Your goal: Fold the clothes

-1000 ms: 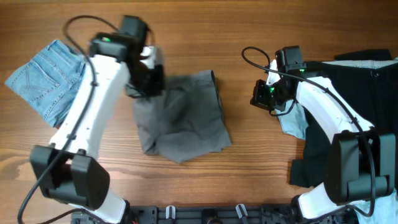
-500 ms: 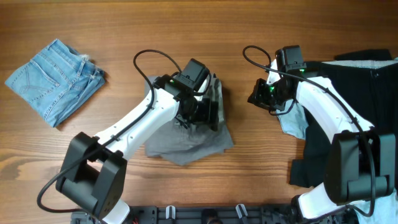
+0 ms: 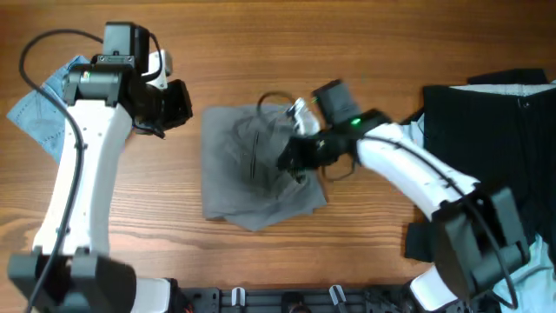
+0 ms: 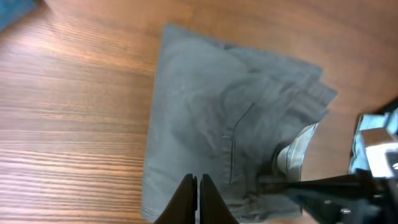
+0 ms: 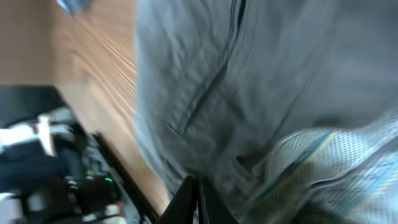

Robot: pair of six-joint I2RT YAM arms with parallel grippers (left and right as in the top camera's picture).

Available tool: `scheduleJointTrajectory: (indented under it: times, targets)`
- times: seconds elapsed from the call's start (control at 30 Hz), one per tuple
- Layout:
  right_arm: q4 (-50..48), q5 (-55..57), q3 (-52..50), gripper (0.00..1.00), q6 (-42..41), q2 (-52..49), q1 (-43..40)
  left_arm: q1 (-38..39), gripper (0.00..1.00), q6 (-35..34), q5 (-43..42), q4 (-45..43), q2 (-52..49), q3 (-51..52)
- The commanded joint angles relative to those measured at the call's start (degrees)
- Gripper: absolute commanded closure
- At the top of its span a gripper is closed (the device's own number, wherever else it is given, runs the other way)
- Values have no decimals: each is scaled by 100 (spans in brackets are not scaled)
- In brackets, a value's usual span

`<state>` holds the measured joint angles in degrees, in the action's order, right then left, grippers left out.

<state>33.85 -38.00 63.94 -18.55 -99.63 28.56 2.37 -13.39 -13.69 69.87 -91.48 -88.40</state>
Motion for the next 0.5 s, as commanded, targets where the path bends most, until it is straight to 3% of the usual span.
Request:
scheduleJointTrajectory:
  times: [0.0, 0.17, 0.27, 0.37, 0.47]
  targets:
    - [195, 977, -308, 95, -321, -459, 22, -153, 94, 595, -813, -140, -579, 348]
    - [1731, 1746, -474, 96, -1633, -1056, 9, 105, 90, 1023, -1676, -227, -1384, 693]
    - [1668, 1692, -341, 96, -1515, -852, 9, 352, 87, 1167, -1502, -337, -1622, 994]
    - [1410, 1547, -81, 96, -1182, -111, 9, 424, 96, 1165, -1429, -614, -1703, 1412]
    - [619, 1902, -42, 96, -1145, 557, 9, 424, 96, 1141, -1434, -645, -1703, 1893]
